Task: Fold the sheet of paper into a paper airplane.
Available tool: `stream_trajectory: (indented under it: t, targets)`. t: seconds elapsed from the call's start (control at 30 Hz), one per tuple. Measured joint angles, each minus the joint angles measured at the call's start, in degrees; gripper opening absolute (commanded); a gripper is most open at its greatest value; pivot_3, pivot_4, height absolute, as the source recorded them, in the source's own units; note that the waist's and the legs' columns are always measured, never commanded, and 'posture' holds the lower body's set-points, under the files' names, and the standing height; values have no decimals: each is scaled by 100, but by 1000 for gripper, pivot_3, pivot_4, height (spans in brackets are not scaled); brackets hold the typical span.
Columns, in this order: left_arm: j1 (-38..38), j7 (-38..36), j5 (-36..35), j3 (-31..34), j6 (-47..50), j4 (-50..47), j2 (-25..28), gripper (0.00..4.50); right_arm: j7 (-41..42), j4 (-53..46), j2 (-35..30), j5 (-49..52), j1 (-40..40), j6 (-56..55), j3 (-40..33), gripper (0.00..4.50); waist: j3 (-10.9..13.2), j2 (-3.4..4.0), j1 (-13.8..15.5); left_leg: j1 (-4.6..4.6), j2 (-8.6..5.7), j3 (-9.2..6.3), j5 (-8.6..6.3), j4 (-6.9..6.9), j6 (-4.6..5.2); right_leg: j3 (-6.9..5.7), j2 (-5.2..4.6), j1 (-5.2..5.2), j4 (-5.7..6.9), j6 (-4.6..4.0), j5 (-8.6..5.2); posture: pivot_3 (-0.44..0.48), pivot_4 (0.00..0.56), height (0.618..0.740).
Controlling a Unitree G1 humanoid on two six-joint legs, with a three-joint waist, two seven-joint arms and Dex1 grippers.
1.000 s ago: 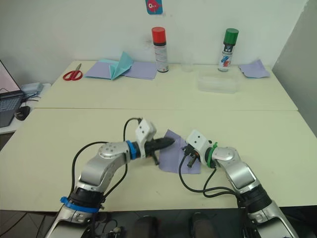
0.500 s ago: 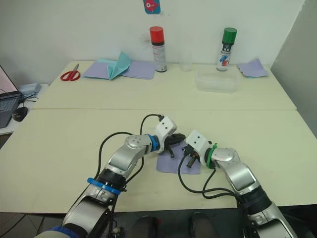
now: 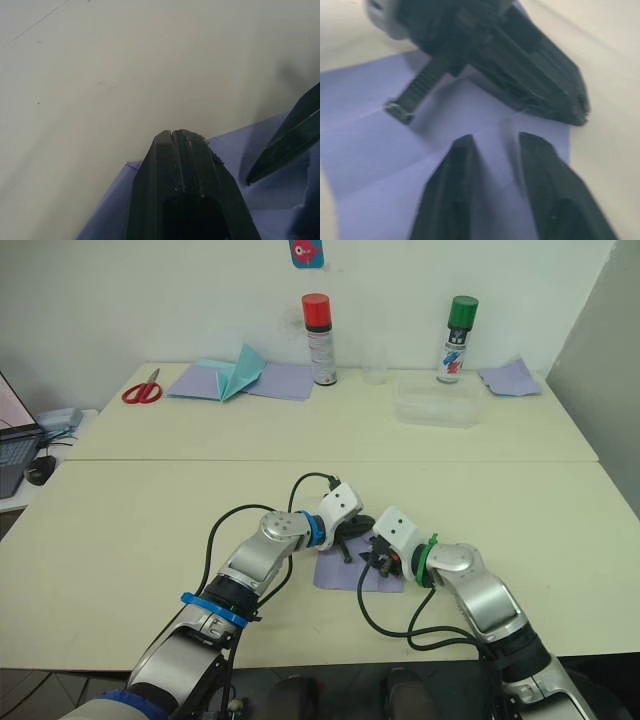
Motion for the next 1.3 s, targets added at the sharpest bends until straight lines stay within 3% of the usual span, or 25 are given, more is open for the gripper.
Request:
stream_trajectory:
  t: [0.03, 0.13, 0.37, 0.4, 0.57, 0.9, 1.3]
  targets:
    - [-1, -12, 19, 0, -45, 19, 3, 0, 60, -244, -28, 178, 20, 159, -118, 2869, 0, 0, 0, 0, 0, 0, 0, 0, 0, 0, 0, 0, 0, 0, 0, 0, 150, 740]
    - [-11, -5, 47, 1, -132, 89, -1, 0, 137, -690, -77, 547, -17, 473, -457, 2635, -1, -1, -1, 3, 0, -1, 0, 2, 0, -1, 0, 3, 0, 0, 0, 0, 150, 740]
    - [8, 14, 82, 9, -238, 129, -6, 0, -469, -69, 211, 655, -376, 487, -1008, 217, -3, -4, -4, 8, 3, 0, 0, 3, 0, 0, 1, 5, 1, 4, 3, 0, 150, 740]
    - [14, -2, 82, 9, -245, 118, -6, 0, -564, 118, 274, 599, -373, 460, -986, 47, -3, -4, -3, 7, 2, 1, 0, 2, 0, 0, 1, 5, 0, 4, 3, 0, 150, 740]
    - [14, -48, 89, 9, -288, 125, -6, 0, -710, 565, 307, 331, -341, 181, -725, 47, -3, -4, -2, 3, -1, 3, 0, 2, 0, 3, -1, 4, -2, 4, 2, 0, 150, 740]
    - [-95, -219, 183, -2, -473, 328, 16, 0, -749, 531, 331, 175, 50, 132, -445, 47, -5, -4, -3, 7, 0, 0, 0, 4, 0, -1, -1, 8, -1, 5, 3, 0, 150, 740]
    - [-82, -313, 216, -8, -543, 343, 16, 0, -555, -551, -510, 468, 761, 756, -827, 47, -8, -9, 2, 8, 0, -2, 0, 4, 0, -1, -2, 12, -3, 4, 2, 0, 150, 740]
